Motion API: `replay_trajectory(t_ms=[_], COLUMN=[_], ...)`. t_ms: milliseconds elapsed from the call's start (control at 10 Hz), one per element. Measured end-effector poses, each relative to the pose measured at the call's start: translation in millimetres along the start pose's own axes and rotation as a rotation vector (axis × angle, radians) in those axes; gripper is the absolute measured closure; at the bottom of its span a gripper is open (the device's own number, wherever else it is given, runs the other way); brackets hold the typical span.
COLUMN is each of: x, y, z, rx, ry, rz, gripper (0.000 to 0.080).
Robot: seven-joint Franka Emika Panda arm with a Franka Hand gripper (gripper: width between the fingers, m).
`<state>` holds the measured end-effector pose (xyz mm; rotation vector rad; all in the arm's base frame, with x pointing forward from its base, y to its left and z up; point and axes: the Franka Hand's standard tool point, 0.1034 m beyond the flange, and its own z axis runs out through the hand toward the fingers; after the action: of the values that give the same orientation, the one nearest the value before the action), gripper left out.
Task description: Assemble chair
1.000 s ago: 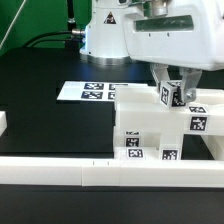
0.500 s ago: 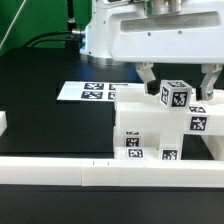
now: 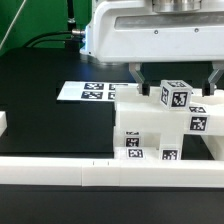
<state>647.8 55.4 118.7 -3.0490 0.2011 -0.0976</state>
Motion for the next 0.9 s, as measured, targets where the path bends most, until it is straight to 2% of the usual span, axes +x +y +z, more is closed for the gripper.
replay_trajectory(t_ms=[200,300,400,500,600,700,800,900], x=[0.1,-0.1,-0.7,-0.5,0.7,0.8,0.6,0.7], y=[1.1,2.0,1.7,3.2,10.6,11.3,10.6,10.7], z=[0.1,0.2,1.0,1.3,1.1,1.1,1.2,1.2], rx=[-0.002,-0.021,-0.063,-0.069,-0.070,-0.069,-0.068,-0.068], ry=[0.000,-0.003,-0.008,-0.009,-0.011,-0.010,-0.011,-0.010], rz=[-0.122,-0.219,-0.317,-0.370,-0.419,-0.408,-0.409,-0.406], gripper=[0.0150,0.0150,0.0150,0.0150,0.0271,0.0423,0.0423,0.0516])
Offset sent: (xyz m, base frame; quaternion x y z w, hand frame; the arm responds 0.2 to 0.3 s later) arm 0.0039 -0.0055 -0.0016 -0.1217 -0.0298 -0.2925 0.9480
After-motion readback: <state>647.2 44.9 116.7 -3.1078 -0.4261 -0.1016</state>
